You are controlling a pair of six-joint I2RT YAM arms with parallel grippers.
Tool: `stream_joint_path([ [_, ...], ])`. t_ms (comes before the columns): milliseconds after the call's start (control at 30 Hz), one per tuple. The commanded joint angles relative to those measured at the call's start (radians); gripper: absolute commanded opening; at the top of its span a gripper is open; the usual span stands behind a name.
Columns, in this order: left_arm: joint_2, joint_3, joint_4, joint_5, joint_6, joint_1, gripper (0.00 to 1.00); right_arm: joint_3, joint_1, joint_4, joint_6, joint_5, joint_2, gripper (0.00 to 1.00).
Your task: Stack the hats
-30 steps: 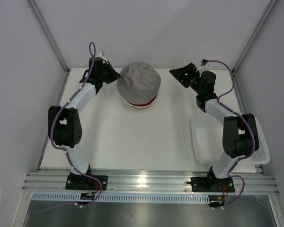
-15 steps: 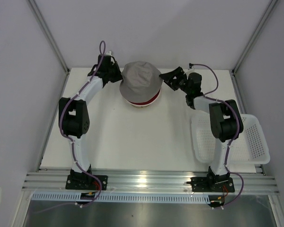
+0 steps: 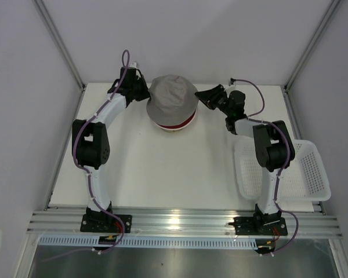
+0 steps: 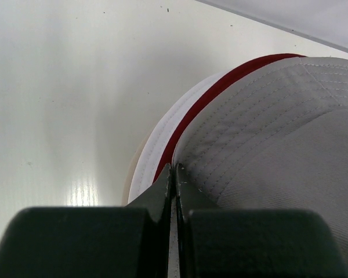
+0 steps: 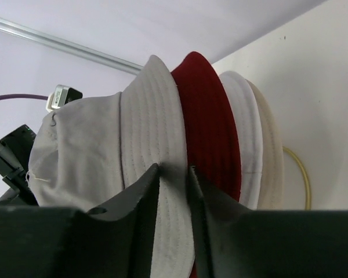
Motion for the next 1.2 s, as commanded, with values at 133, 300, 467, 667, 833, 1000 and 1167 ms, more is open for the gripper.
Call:
stream_joint_path([
  [133,-0.038,-0.014,0.006,-0.020,0.020,-0.009,0.01,0.024,0.012,0.024,-0.008,-0.014,0.003,0.01],
  [300,-0.061,-0.040,0.006,-0.033,0.018,-0.009,0.01,0.007,0.012,-0.118,-0.065,0.047,-0.011,0.00],
  [467,-0.082,-0.080,0.014,-0.046,0.026,-0.009,0.01,0.030,0.021,-0.304,-0.155,0.119,0.003,0.00],
  [667,-0.102,-0.114,0.025,-0.053,0.032,-0.009,0.01,0.002,0.038,-0.334,-0.197,0.113,0.039,0.00],
  [833,-0.133,-0.177,0.040,-0.082,0.037,-0.007,0.01,0.010,0.076,-0.409,-0.283,0.182,0.024,0.00],
  [1000,-0.150,-0.221,0.054,-0.091,0.031,-0.007,0.01,0.044,0.101,-0.469,-0.338,0.205,0.052,0.00],
  [1167,-0.193,-0.296,0.086,-0.103,0.029,-0.007,0.01,0.022,0.105,-0.463,-0.338,0.218,0.046,0.00],
])
